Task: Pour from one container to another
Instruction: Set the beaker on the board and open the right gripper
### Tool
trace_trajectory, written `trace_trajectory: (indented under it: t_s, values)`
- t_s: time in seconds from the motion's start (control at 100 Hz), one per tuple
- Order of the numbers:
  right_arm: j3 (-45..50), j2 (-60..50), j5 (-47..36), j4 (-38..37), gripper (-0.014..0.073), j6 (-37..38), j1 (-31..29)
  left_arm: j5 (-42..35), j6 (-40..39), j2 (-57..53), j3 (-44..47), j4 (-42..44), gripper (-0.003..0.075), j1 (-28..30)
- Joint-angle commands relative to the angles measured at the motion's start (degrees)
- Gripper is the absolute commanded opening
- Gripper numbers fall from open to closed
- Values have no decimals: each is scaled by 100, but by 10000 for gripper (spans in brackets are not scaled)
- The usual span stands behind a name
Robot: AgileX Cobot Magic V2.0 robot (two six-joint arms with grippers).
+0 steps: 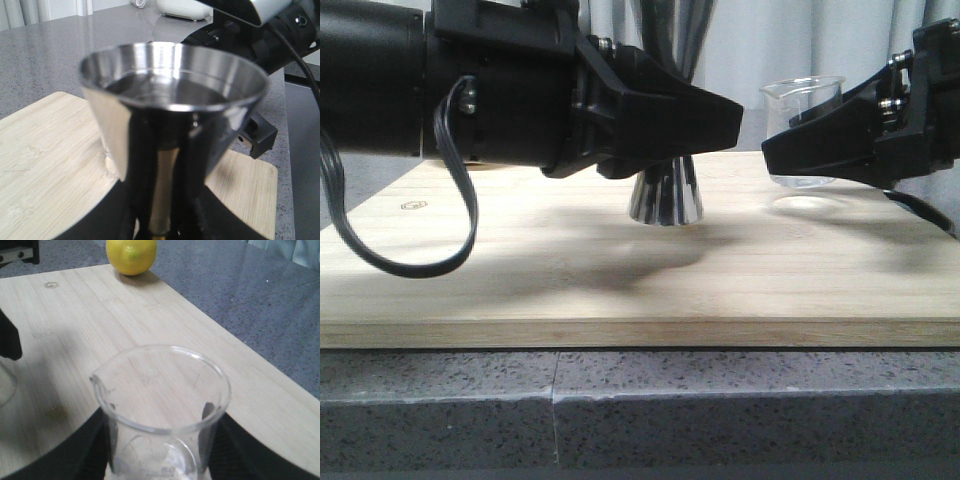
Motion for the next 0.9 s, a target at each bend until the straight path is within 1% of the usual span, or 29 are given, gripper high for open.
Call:
trace_trajectory:
  t_s: [0.0, 0.15, 0.34, 0.52, 0.89]
  values:
    - [-109, -117, -264, 183, 278, 29, -34, -526, -32, -254, -146, -166, -19, -7]
    - [-109, 120, -278, 459, 278, -72, -34, -526, -32, -254, -146, -166, -19, -7]
    - [-109, 460, -610, 730, 278, -367, -34, -526, -32, -254, -146, -166, -19, -7]
    - [-109, 585, -719, 792, 278, -596, -34, -526, -32, -254, -146, -166, -19, -7]
    - [-109, 644, -758, 972, 278, -597, -34, -526, -32, -254, -146, -166, -19, -7]
